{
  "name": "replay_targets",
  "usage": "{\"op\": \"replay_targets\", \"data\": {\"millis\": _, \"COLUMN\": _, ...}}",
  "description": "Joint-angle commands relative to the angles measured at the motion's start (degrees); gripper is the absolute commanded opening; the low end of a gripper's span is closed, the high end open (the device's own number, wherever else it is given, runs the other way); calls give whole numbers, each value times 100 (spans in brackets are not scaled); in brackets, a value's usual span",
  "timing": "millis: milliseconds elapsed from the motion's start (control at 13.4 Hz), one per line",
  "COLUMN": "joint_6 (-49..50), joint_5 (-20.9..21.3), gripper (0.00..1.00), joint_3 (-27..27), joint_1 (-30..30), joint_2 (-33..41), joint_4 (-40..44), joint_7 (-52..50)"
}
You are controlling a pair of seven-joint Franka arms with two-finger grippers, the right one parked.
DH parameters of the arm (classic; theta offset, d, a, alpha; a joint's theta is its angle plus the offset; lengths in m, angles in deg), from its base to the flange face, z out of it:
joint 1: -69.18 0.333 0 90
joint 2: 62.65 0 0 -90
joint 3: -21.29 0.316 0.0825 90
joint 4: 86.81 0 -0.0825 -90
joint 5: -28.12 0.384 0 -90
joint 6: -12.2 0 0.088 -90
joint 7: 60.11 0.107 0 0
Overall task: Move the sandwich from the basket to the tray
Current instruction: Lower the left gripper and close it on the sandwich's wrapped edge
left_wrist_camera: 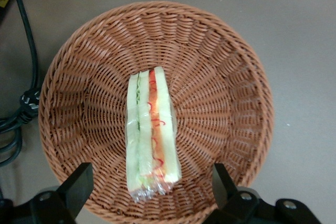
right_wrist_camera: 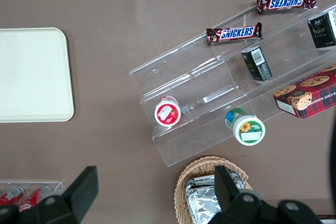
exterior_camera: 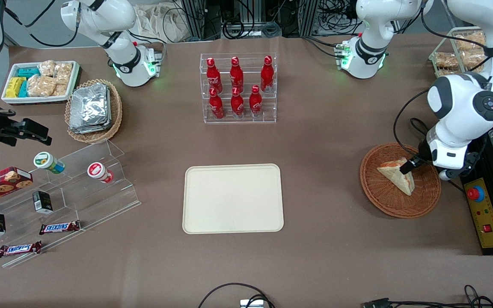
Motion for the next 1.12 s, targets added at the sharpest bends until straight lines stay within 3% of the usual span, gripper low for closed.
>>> {"op": "replay_targets", "data": {"millis": 0, "joint_6": -318, "joint_5": 34, "gripper": 100, "joint_3": 37, "joint_1": -9, "joint_2": -70, "joint_4": -156, "joint_7": -100}}
{"op": "replay_targets", "data": {"millis": 823, "joint_6": -1944, "joint_5": 8, "gripper": 100, "joint_3": 28, "joint_1": -27, "joint_2": -896, "joint_4": -568, "joint_7": -574}}
{"op": "replay_targets", "data": {"millis": 898, "joint_6": -1944, "joint_5": 8, "gripper": 95, "joint_3": 28, "joint_1": -27, "joint_2": -897, "joint_4": -569, "joint_7": -574}}
{"op": "replay_targets", "data": {"millis": 973, "joint_6": -1944, "joint_5": 8, "gripper": 78, "joint_3": 28, "joint_1": -27, "joint_2": -888, "joint_4": -577, "joint_7": -600}}
{"op": "replay_targets", "data": {"millis": 1048, "joint_6": -1944, "joint_5": 8, "gripper": 50, "joint_3": 28, "joint_1": -27, "joint_2": -879, "joint_4": -586, "joint_7": -609}}
